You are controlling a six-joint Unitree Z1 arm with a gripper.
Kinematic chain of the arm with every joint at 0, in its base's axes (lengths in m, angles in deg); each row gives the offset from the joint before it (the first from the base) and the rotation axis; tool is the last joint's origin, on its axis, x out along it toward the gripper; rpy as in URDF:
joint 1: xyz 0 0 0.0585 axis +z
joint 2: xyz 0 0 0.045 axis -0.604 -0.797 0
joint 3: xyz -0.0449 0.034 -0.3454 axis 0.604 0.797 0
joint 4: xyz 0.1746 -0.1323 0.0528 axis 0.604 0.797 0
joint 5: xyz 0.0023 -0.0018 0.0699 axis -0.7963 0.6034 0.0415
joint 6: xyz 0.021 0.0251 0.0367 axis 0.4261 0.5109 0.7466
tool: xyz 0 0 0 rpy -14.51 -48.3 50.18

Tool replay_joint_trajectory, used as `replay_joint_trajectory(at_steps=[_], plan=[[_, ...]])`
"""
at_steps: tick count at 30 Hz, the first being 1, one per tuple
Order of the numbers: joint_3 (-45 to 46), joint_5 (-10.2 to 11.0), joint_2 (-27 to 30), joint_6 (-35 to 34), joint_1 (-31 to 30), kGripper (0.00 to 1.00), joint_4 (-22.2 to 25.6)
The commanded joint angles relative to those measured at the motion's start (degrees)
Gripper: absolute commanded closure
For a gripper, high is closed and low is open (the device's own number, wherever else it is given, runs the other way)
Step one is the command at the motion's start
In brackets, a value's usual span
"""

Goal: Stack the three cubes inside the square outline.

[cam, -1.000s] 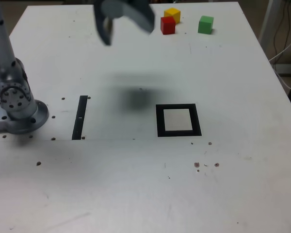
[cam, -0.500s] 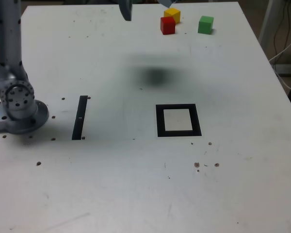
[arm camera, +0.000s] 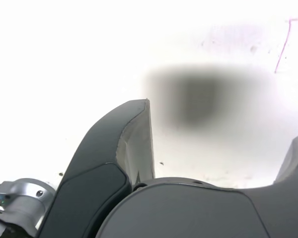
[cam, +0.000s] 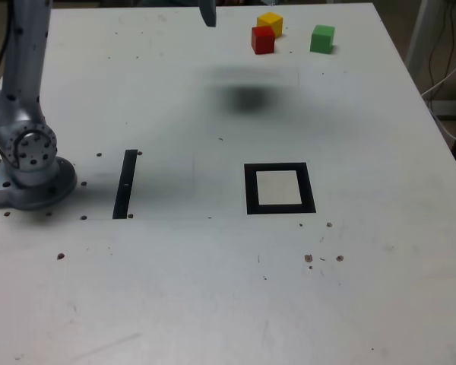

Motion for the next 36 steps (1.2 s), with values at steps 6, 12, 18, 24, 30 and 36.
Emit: replay_joint_trajectory(at_steps=[6,12,18,24,30,36], plan=[[-2.7,1.8,-3.3,1.0,0.7,0.03,0.5],[-8.8,1.3,-8.7,2.0,2.0,0.03,1.8],[-16.7,1.3,-15.0,3.1,3.0,0.03,4.8],[-23.0,1.3,-19.8,3.4,4.1,0.03,6.1],[-26.7,1.3,-23.1,3.5,4.3,0.03,6.6],[-28.3,1.5,-25.9,3.2,5.4,0.03,6.5]])
